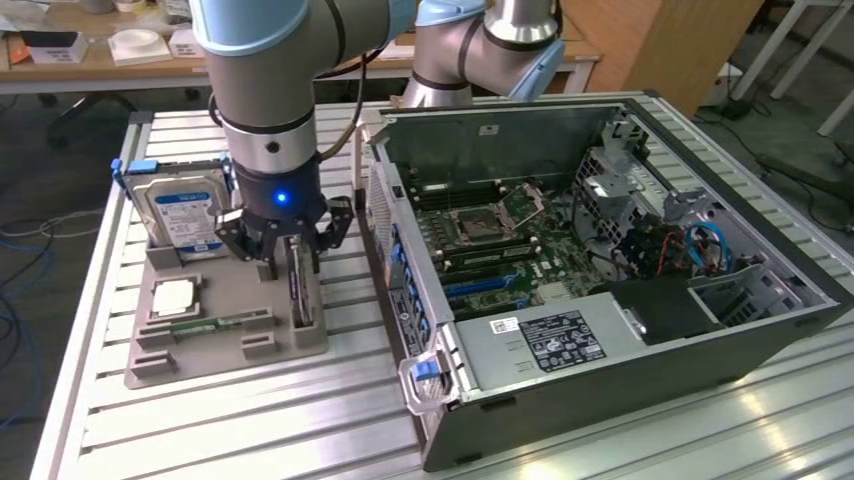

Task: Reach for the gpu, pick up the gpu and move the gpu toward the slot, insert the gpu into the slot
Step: 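Pick up the gpu and move the gpu toward the slot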

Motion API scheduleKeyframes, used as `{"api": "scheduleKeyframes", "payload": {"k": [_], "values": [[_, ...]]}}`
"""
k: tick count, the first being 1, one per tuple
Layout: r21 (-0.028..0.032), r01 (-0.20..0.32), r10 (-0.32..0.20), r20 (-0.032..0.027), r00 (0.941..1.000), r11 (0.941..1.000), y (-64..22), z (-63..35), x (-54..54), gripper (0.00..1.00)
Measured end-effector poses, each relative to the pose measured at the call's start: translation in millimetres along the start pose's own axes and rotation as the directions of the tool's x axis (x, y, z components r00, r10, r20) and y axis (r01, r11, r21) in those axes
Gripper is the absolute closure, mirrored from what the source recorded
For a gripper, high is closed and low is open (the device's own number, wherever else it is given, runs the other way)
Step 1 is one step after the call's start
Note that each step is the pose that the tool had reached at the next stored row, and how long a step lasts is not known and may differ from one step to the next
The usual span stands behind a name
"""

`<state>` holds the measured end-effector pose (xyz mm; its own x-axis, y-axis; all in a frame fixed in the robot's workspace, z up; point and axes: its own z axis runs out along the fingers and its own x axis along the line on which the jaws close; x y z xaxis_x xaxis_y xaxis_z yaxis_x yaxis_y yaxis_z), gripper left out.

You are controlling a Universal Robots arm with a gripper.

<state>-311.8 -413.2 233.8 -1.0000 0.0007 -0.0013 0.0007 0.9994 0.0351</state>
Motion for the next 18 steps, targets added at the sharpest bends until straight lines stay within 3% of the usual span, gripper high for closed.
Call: {"api": "scheduleKeyframes", "payload": {"k": [2, 6, 9, 18], "values": [[0.0001, 0.000, 0.000, 0.0000, 1.0000, 1.0000, 0.0, 0.0, 0.0, 0.48], [0.0001, 0.000, 0.000, -0.0001, 1.0000, 1.0000, 0.0, 0.0, 0.0, 0.67], [0.0001, 0.000, 0.000, 0.0000, 1.0000, 1.0000, 0.0, 0.0, 0.0, 0.74], [0.0000, 0.000, 0.000, 0.0000, 1.0000, 1.0000, 0.0, 0.0, 0.0, 0.74]]}}
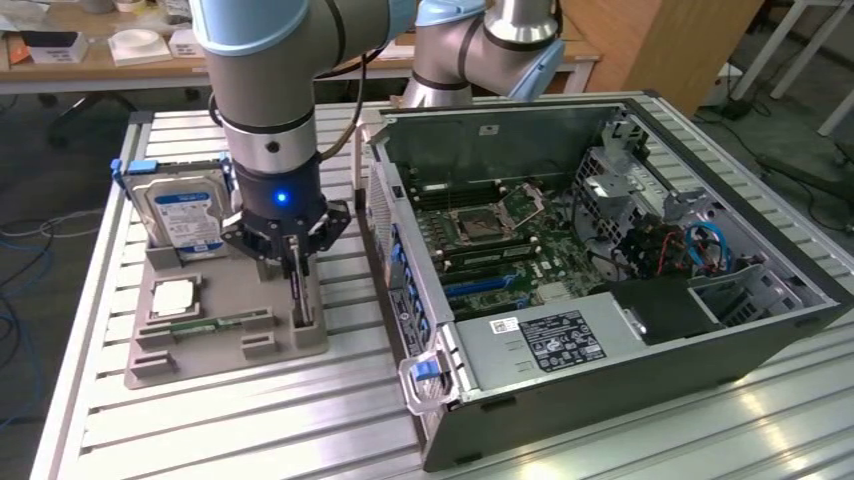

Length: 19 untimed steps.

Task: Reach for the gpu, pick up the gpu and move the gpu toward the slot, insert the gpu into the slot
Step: 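Pick up the gpu and move the gpu toward the slot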

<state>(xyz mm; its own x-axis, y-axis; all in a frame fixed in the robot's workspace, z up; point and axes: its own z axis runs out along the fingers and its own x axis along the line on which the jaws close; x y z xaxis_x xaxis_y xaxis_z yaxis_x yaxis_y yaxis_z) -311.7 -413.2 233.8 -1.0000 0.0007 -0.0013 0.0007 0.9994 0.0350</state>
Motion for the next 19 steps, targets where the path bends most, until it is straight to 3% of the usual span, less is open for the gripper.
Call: {"api": "scheduleKeyframes", "payload": {"k": [7, 19], "values": [[-0.0002, 0.000, 0.000, 0.0003, 1.0000, 1.0000, 0.1, -2.8, 0.0, 0.74], [0.0000, 0.000, 0.000, 0.0000, 1.0000, 1.0000, 1.9, -55.6, -0.1, 0.74]]}}
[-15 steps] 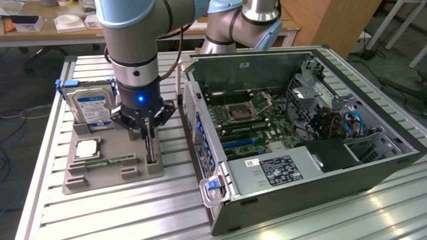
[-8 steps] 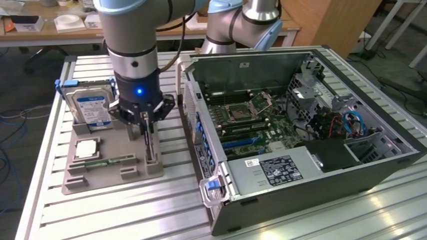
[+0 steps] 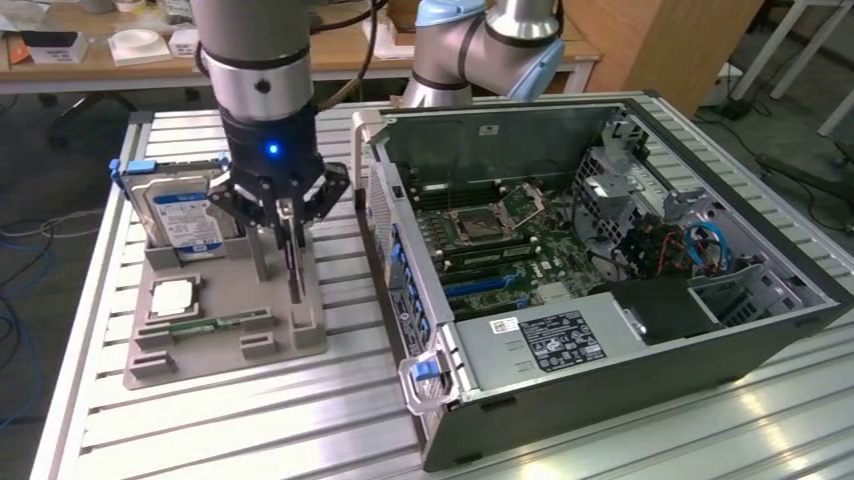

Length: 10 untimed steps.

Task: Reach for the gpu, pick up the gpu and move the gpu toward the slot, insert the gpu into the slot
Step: 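Pick up the gpu and move the gpu toward the slot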

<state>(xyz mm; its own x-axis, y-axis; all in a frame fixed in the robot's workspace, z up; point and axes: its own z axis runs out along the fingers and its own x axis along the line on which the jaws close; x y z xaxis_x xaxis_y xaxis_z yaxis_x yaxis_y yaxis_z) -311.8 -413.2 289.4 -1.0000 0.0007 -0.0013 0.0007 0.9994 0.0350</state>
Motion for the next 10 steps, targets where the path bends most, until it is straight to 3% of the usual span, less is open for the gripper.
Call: {"api": "scheduleKeyframes", "payload": {"k": [10], "values": [[0.0000, 0.000, 0.000, 0.0001, 1.0000, 1.0000, 1.6, -44.0, 0.0, 0.74]]}}
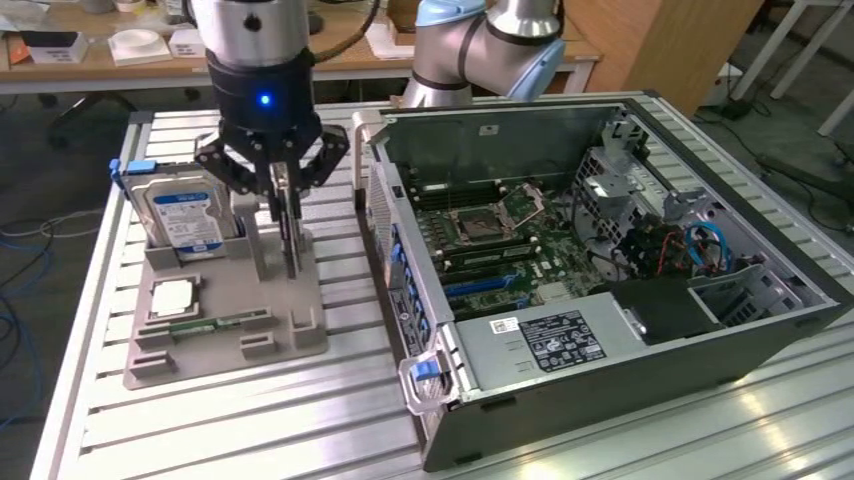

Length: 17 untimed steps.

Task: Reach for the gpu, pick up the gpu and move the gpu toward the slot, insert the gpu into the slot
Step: 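Pick up the gpu and move the gpu toward the slot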

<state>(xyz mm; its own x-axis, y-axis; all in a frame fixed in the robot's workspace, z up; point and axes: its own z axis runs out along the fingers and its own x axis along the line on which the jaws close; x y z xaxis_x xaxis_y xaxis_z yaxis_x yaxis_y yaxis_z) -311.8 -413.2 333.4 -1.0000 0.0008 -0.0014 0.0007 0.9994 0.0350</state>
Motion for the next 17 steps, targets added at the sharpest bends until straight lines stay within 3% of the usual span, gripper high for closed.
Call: {"api": "scheduleKeyframes", "payload": {"k": [17], "values": [[0.0002, 0.000, 0.000, -0.0001, 1.0000, 1.0000, 2.7, -77.6, -0.1, 0.74]]}}
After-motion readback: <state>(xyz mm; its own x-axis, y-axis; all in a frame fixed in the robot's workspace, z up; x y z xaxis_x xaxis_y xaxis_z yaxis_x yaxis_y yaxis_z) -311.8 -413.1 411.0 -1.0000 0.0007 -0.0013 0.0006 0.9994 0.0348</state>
